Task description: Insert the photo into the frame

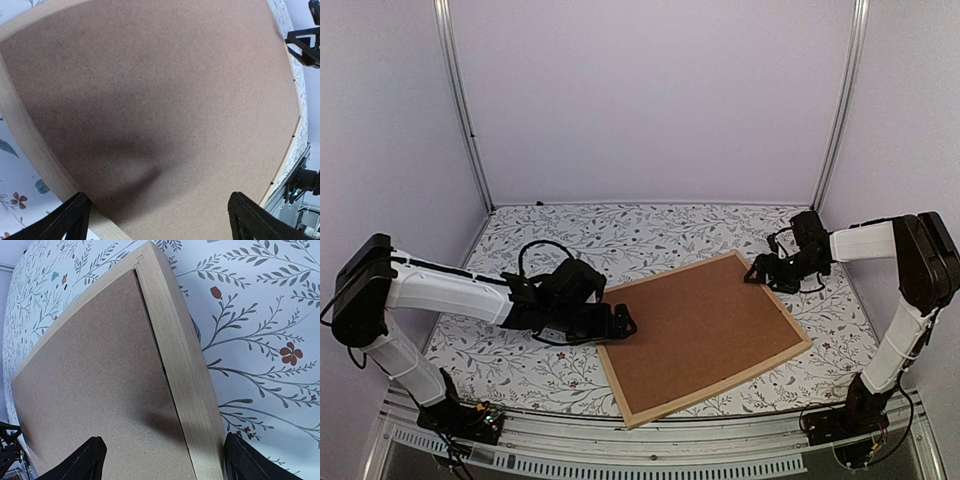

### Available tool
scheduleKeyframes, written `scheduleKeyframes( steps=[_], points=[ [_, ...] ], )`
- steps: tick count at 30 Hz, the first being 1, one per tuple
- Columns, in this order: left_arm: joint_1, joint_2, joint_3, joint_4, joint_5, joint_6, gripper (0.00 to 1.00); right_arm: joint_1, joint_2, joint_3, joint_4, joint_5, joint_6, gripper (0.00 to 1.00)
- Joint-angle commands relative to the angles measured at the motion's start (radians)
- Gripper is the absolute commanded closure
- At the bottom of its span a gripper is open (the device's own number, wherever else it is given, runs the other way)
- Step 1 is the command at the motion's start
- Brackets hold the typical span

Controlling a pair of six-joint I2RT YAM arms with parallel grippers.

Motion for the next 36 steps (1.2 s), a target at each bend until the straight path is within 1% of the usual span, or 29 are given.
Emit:
scheduleKeyframes(
  steps=[1, 4, 7, 15, 22, 27, 32, 36],
  points=[
    [0.04, 0.031, -0.059, 0.096, 0.042, -0.026, 0.01, 0.004, -0.031, -0.035, 0.007, -0.039, 0.012, 0.15],
    [0.072, 0.03, -0.096, 0.188, 0.079, -0.044, 0.01, 0.005, -0.039, -0.07, 0.032, -0.041, 0.031, 0.15],
    [0.107, 0.041, -0.103, 0.223, 0.096, -0.042, 0.01, 0.009, -0.065, -0.111, 0.063, -0.056, 0.061, 0.15],
    [0.219, 0.108, -0.014, 0.199, 0.095, 0.048, 0.01, 0.079, -0.167, -0.221, 0.132, -0.032, 0.176, 0.16],
    [0.295, 0.193, 0.107, 0.139, 0.158, 0.15, 0.02, 0.135, -0.241, -0.301, 0.204, -0.006, 0.282, 0.16],
    [0.307, 0.164, 0.092, 0.172, 0.229, 0.151, 0.07, 0.136, -0.247, -0.305, 0.201, 0.003, 0.286, 0.16],
    [0.31, 0.113, 0.107, 0.194, 0.352, 0.174, 0.12, 0.137, -0.232, -0.299, 0.207, -0.01, 0.282, 0.16],
    [0.312, 0.085, 0.127, 0.208, 0.426, 0.203, 0.18, 0.139, -0.228, -0.295, 0.21, -0.019, 0.282, 0.16]
  ],
)
